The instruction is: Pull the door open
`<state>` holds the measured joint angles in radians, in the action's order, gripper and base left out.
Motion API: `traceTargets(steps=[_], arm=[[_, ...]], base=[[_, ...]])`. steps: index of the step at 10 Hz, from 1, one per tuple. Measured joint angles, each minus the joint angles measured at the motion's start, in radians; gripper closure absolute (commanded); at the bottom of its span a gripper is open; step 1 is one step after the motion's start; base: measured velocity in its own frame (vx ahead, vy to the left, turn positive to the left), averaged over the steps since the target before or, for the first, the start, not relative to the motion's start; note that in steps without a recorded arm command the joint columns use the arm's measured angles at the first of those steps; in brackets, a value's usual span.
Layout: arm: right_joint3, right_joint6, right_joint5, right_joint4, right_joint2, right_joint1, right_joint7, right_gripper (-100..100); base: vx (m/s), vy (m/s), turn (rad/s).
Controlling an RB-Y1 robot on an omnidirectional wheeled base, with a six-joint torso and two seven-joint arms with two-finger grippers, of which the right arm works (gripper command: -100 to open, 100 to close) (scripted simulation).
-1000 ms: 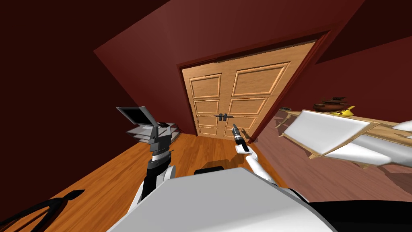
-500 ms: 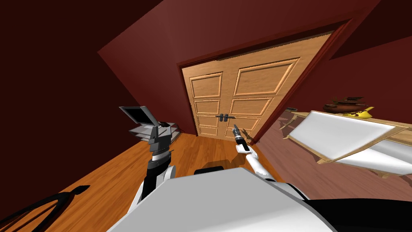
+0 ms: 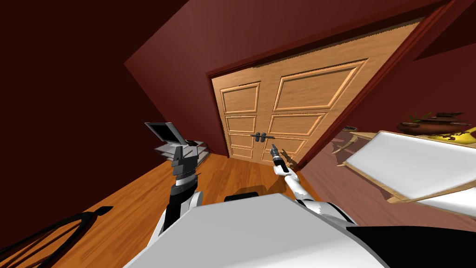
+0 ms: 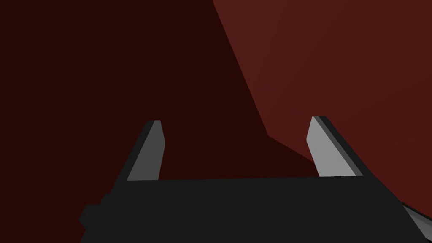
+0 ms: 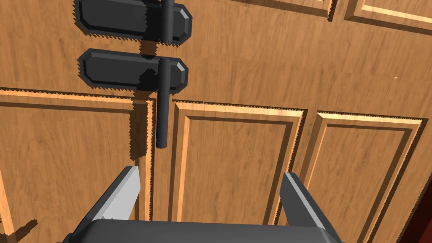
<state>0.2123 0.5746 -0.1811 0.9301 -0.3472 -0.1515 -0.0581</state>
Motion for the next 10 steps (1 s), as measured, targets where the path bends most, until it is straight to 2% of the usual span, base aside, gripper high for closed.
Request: traceTargets(steps=[3, 7, 8, 10], arm=[[0.006, 0.003, -0.014, -0.076, -0.019, -0.036, -0.007, -100], [0.021, 0.008, -0.043, -0.211, -0.051, -0.105, -0.018, -100], [0.027, -0.006, -0.051, -0.218, -0.057, -0.11, -0.017, -100], [0.031, -0.007, -0.058, -0.255, -0.067, -0.128, -0.021, -100]], base=[[0.042, -0.028, 0.061], [0.073, -0.064, 0.095], [0.046, -0.035, 0.029], [0.032, -0.023, 0.039]])
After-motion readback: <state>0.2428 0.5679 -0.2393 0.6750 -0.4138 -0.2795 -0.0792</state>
